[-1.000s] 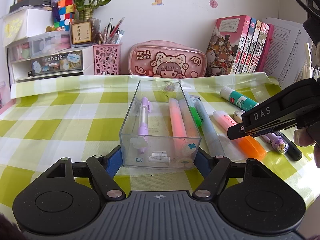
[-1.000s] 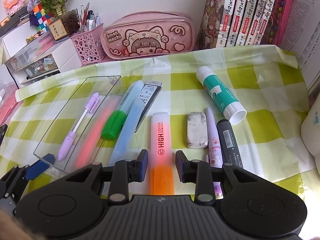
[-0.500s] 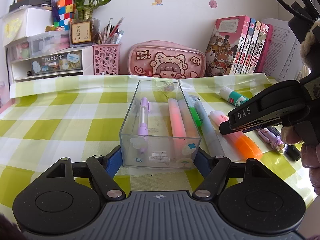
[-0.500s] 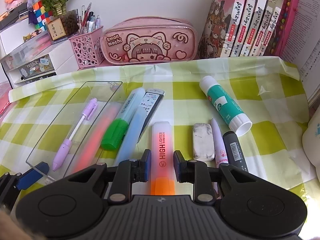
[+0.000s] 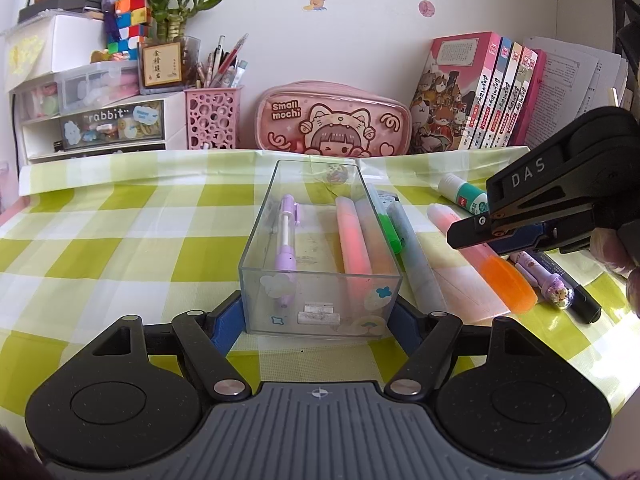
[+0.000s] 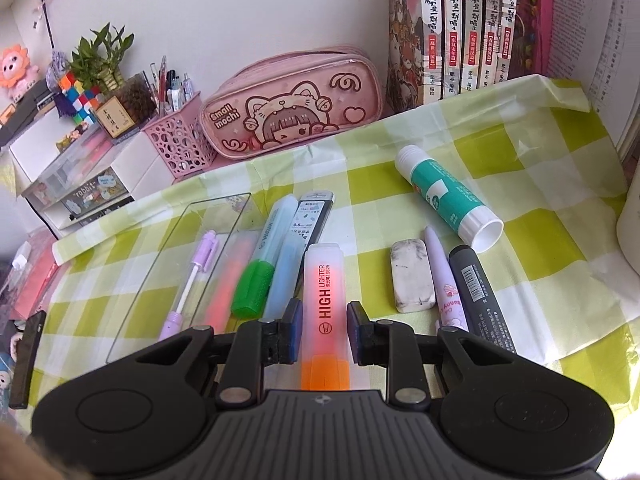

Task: Organize stationery
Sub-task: 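Lift the orange highlighter with the right gripper and carry it over the box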

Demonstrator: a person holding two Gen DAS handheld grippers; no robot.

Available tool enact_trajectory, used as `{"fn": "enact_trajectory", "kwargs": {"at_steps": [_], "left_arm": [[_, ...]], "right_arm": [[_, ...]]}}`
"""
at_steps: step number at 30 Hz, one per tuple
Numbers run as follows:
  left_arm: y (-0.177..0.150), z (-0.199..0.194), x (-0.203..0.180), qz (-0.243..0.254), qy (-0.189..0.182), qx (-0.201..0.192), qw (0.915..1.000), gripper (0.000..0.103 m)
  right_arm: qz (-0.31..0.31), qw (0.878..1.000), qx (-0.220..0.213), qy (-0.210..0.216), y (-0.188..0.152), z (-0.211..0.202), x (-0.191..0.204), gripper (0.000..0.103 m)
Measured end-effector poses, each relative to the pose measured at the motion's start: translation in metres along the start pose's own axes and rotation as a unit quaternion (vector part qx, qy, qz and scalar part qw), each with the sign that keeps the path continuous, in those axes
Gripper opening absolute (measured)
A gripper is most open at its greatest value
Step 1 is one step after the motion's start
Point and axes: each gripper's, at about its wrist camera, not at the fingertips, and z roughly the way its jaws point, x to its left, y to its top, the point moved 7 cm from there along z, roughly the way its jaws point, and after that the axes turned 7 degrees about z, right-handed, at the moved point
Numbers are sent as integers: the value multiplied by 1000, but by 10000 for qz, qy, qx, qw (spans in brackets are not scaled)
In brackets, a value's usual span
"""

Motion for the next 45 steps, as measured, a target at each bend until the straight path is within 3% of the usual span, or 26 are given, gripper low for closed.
{"fn": "enact_trajectory", "kwargs": {"at_steps": [10,23,35,45], "left_arm": [[0,0,0,-1,3,1,10000,74],[0,0,0,-2,2,1,10000,74],[0,0,-2,21,4,11,10000,73],[-1,-1,-2,33,-78,-44,10000,74]], "right_arm": [[349,9982,-111,468,8,-17,13,26],[848,9920,51,935,13,-14,29,27],[873,9908,251,1003,18,7,61,26],[867,9928,317,759,19,26,67,27]]}}
